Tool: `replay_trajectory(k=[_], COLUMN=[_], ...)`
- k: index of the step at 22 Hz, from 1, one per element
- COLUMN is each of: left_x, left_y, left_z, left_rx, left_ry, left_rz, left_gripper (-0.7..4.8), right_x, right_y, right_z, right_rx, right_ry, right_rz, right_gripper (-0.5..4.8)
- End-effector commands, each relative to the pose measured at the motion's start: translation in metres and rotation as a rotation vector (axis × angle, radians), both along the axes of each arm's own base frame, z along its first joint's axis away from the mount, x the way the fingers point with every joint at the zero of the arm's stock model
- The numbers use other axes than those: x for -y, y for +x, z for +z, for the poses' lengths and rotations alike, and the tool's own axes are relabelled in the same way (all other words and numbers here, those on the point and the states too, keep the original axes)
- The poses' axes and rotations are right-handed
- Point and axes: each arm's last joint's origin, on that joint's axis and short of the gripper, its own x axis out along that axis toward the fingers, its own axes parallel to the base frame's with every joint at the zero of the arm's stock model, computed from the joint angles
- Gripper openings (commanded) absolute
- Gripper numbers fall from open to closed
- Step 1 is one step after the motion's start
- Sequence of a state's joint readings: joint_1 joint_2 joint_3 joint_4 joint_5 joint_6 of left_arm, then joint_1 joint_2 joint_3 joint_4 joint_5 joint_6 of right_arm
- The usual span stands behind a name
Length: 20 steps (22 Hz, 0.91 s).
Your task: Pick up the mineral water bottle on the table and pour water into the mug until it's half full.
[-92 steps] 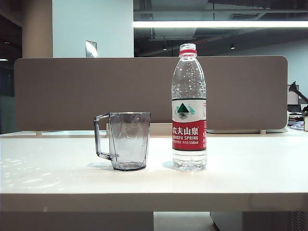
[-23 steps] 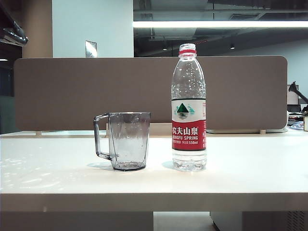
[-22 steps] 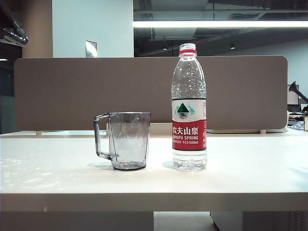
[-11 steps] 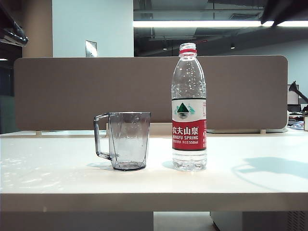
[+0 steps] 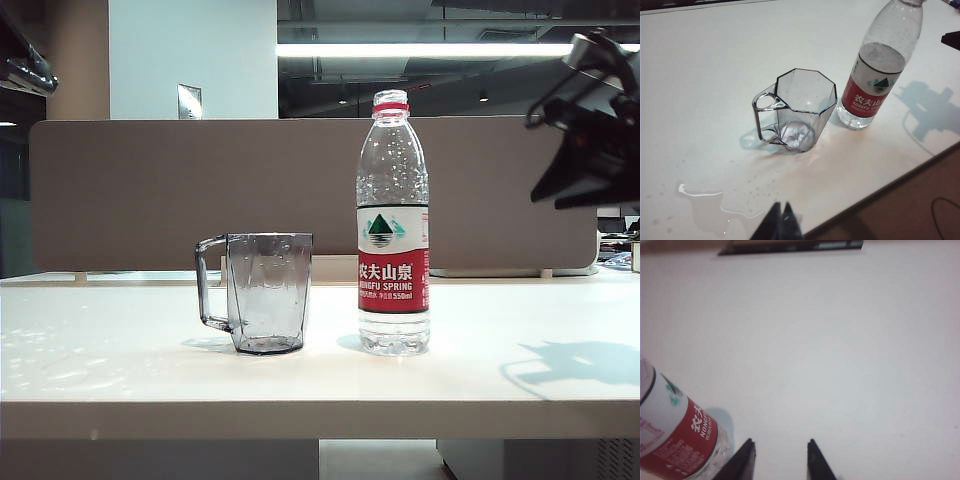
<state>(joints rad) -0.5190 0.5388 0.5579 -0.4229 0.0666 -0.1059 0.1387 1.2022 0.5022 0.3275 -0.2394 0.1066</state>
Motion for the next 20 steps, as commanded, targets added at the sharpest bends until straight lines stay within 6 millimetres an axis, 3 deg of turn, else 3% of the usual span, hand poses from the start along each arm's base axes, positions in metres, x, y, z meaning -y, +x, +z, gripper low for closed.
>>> replay_trajectory(k=[1, 7, 15, 20], left_x=[0.000, 0.000, 0.000, 0.000], left_y=[0.000, 0.000, 0.000, 0.000], left_z=[0.002, 0.002, 0.003, 0.003], left_rx=[0.015, 0.014, 0.018, 0.018], left_ry=[-0.008, -0.008, -0.010, -0.010], left_rz=[0.001, 0.000, 0.000, 0.000], left_gripper=[-0.05, -0.05, -0.05, -0.05], right_x=[-0.005, -0.027, -0.029, -0.031], right_y=[-0.015, -0.046, -0.044, -0.039], right_z=[-0.016, -0.051, -0.071, -0.074], right_rx=[0.126, 0.189, 0.189, 0.245], right_ry=[0.051, 0.061, -0.014, -0.007], right_rz=[0.050, 0.167, 0.164, 0.168], right_gripper=[1.60, 1.81, 2.17, 2.92])
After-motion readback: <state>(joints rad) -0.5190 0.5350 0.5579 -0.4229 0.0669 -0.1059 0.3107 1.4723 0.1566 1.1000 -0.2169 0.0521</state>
